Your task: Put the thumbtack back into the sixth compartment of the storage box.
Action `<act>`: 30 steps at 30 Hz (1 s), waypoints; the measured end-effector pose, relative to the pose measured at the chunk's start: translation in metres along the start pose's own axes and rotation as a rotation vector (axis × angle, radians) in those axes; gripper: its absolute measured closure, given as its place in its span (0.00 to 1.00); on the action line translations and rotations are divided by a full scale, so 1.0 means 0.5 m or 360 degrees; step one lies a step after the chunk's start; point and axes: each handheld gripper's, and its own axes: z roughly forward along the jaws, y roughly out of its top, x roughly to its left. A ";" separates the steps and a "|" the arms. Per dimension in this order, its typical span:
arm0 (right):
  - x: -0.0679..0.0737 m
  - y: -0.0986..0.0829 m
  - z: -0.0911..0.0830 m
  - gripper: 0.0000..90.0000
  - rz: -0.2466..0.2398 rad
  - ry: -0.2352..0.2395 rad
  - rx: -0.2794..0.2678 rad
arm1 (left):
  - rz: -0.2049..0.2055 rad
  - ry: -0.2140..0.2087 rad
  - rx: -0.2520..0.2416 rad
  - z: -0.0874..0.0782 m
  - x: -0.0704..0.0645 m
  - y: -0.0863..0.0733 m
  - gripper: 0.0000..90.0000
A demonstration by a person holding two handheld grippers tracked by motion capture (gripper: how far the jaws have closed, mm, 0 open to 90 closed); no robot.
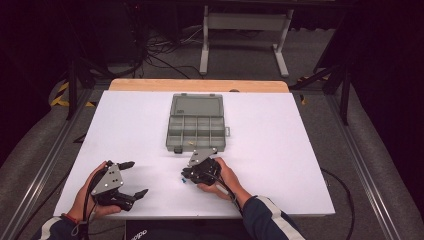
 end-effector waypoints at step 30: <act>-0.018 0.013 0.016 0.90 0.0054 -0.0033 -0.0013 | 0.0002 0.0002 0.0000 -0.002 0.002 -0.001 0.07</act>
